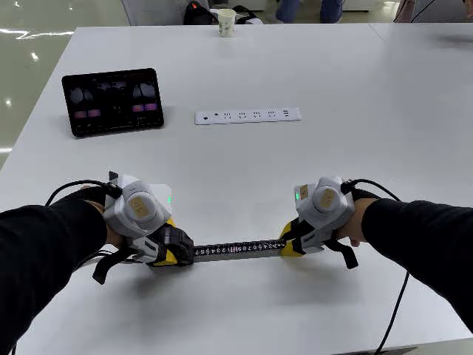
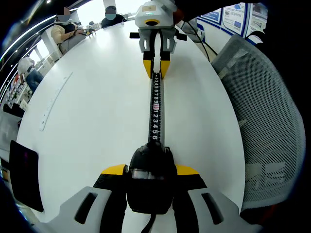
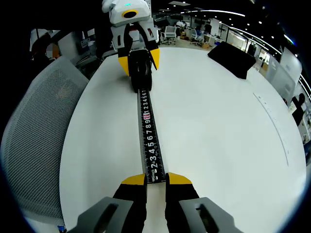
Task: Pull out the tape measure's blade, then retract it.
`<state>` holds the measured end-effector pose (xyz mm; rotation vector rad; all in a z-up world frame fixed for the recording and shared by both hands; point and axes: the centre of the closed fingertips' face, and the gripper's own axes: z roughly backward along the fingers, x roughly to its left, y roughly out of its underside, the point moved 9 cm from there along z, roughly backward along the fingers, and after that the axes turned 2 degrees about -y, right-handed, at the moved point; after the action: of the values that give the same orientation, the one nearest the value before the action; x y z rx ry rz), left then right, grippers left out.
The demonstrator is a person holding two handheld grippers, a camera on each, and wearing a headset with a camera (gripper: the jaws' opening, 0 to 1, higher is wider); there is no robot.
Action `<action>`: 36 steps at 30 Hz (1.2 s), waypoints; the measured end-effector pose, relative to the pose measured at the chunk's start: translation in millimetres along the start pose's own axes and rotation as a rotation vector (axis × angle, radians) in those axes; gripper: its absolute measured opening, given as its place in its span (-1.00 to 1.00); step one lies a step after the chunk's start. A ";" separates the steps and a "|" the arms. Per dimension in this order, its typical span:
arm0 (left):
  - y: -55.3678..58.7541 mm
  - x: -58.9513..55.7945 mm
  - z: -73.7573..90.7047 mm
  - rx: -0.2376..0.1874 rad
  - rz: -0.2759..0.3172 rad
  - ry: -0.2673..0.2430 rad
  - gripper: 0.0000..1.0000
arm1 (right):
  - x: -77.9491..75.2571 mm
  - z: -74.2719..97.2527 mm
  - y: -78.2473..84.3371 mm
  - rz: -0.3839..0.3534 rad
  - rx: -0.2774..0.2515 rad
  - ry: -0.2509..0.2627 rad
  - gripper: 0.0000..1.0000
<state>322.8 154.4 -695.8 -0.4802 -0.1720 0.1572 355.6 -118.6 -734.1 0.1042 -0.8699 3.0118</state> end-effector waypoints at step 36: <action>-0.4 -0.9 2.2 -0.004 0.014 -0.003 -0.40 | -2.3 13.8 17.7 -0.029 0.002 0.011 -0.79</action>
<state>321.5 154.9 -693.9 -0.4848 -0.1719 0.1712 358.4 -140.9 -732.1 0.0998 -0.8569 2.9839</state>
